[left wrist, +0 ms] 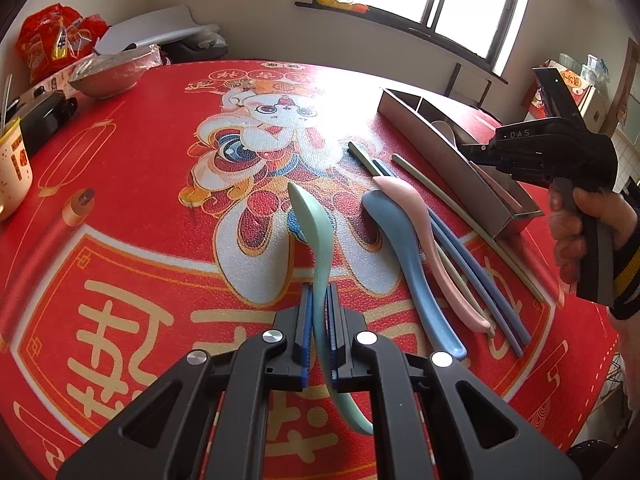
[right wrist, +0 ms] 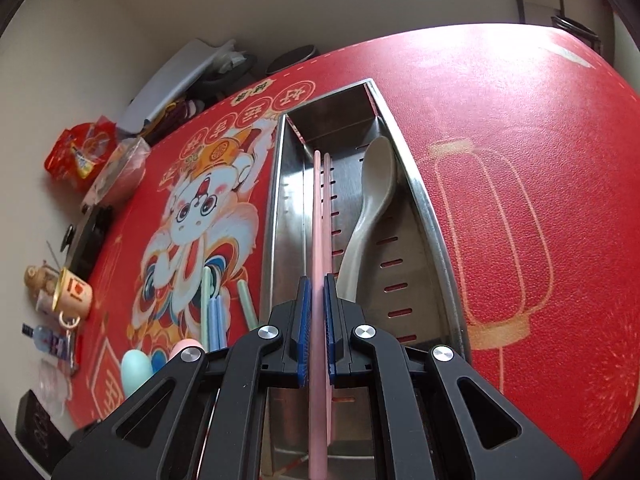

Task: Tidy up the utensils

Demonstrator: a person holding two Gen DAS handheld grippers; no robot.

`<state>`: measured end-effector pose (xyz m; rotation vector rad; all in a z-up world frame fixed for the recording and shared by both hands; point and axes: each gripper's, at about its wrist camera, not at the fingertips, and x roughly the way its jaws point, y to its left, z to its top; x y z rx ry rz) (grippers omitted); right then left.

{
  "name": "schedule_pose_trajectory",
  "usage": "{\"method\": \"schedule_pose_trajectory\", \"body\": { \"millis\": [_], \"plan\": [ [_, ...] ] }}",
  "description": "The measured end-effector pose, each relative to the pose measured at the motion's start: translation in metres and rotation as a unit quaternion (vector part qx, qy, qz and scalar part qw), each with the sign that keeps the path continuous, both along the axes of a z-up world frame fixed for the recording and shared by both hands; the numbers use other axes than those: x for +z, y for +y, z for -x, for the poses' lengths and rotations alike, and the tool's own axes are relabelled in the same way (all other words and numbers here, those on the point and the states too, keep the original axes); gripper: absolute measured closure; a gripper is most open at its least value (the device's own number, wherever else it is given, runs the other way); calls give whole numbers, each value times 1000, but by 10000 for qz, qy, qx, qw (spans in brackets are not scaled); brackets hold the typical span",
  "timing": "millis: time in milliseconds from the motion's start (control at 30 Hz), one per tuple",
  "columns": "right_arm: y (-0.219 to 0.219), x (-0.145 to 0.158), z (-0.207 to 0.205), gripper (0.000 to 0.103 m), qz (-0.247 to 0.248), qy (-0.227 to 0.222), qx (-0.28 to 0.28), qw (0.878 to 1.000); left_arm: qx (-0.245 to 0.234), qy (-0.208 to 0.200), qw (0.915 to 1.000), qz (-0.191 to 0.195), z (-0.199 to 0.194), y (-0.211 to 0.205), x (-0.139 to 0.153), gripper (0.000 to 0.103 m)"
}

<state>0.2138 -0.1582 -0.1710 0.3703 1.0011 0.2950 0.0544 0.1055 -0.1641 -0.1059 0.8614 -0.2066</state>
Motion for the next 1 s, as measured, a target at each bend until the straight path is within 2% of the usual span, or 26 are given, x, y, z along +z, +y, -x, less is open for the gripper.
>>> {"method": "schedule_pose_trajectory", "body": {
  "millis": [300, 467, 600, 767, 867, 967, 1000],
  "plan": [
    [2, -10, -12, 96, -287, 260, -74, 9992, 14, 15, 10000, 17, -1, 0, -1, 96],
    [1, -6, -8, 94, -415, 176, -29, 9990, 14, 13, 10000, 15, -1, 0, -1, 96],
    [-1, 7, 3, 94, -253, -172, 98, 9995, 11, 12, 10000, 3, -1, 0, -1, 96],
    [-5, 23, 31, 94, 556, -977, 255, 9933, 10, 5, 10000, -8, -1, 0, -2, 96],
    [-16, 26, 47, 91, 803, -1249, 295, 9885, 7, -23, 10000, -13, 0, -1, 0, 96],
    [-32, 29, 62, 65, 930, -1505, 248, 9839, 14, -51, 10000, 29, 1, 0, 1, 96],
    [-38, 29, 67, 52, 941, -1598, 199, 9825, 16, -45, 10000, 43, 1, 1, 1, 96]
  ]
}}
